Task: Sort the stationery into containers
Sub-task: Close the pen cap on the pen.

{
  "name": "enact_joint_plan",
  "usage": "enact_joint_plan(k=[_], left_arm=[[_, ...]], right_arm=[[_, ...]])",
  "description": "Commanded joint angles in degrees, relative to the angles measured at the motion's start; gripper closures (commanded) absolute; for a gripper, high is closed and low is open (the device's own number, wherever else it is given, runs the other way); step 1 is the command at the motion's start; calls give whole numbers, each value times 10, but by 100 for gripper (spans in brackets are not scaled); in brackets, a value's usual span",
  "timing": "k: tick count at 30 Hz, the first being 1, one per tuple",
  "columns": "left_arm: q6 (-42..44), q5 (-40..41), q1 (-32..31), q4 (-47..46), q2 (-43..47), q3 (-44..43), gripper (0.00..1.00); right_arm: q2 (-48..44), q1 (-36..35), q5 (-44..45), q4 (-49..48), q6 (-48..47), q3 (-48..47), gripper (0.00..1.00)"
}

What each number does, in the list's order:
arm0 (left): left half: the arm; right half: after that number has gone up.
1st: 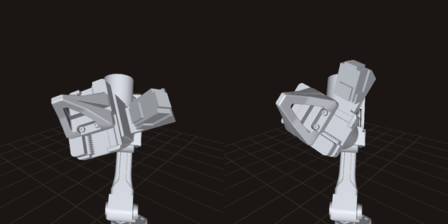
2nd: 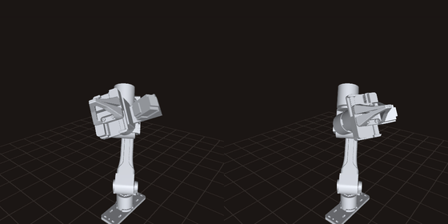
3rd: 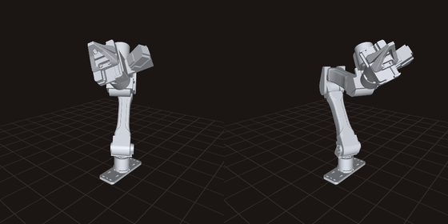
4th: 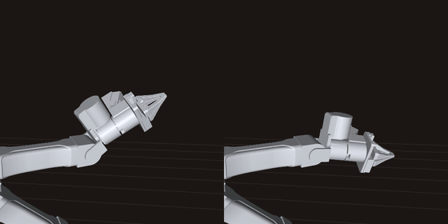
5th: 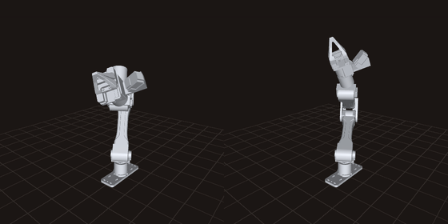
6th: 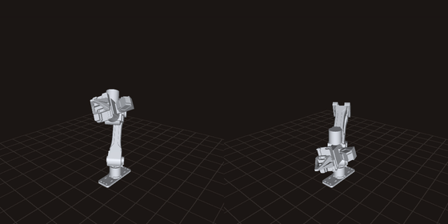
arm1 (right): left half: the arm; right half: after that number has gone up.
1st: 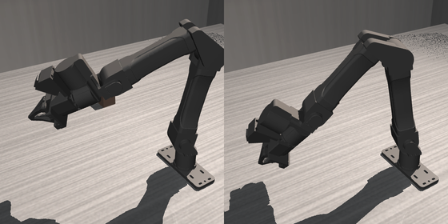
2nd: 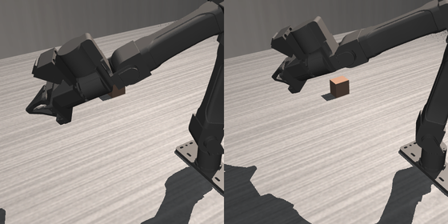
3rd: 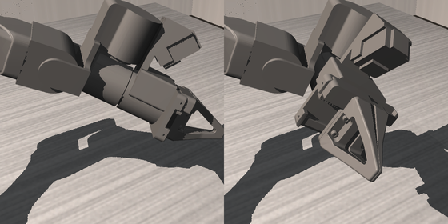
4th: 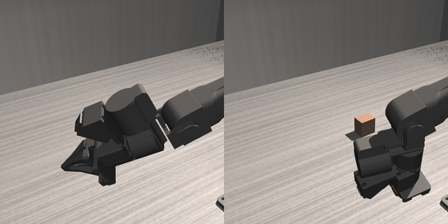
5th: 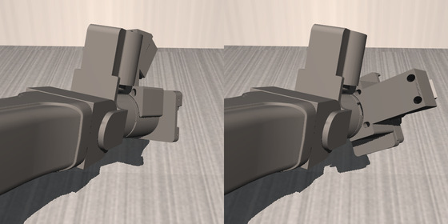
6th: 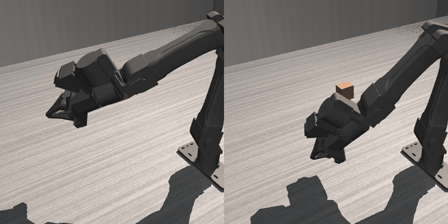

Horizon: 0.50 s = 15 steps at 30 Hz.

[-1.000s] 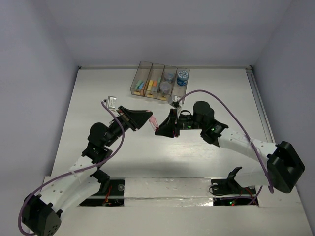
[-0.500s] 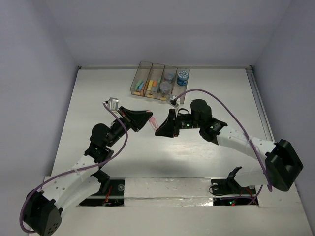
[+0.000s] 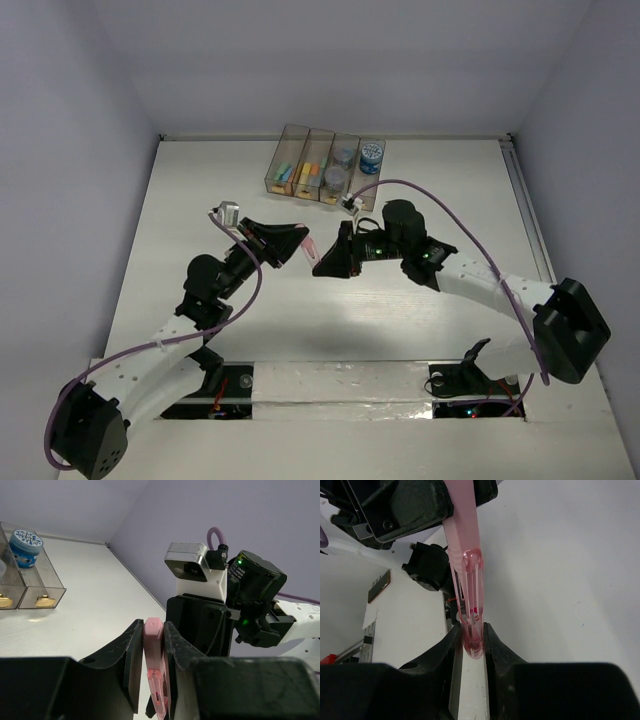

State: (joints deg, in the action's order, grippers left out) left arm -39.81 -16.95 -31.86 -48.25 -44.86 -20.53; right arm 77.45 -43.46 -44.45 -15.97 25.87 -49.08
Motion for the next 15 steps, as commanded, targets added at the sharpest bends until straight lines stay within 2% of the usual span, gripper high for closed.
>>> enact_joint_plan(k=[1,10,15], left_arm=[[-5,-16,-6,-29,-8,21,100],[-25,-14,-6,-27,-8,33,100],[-48,-27,-6,-16,-15,26,100]], right_arm=[[4,-1,9,-82,38,-34,100],[-5,-1,49,-155,83,-21,100],[7,-1,59,-113,50,-37,100]])
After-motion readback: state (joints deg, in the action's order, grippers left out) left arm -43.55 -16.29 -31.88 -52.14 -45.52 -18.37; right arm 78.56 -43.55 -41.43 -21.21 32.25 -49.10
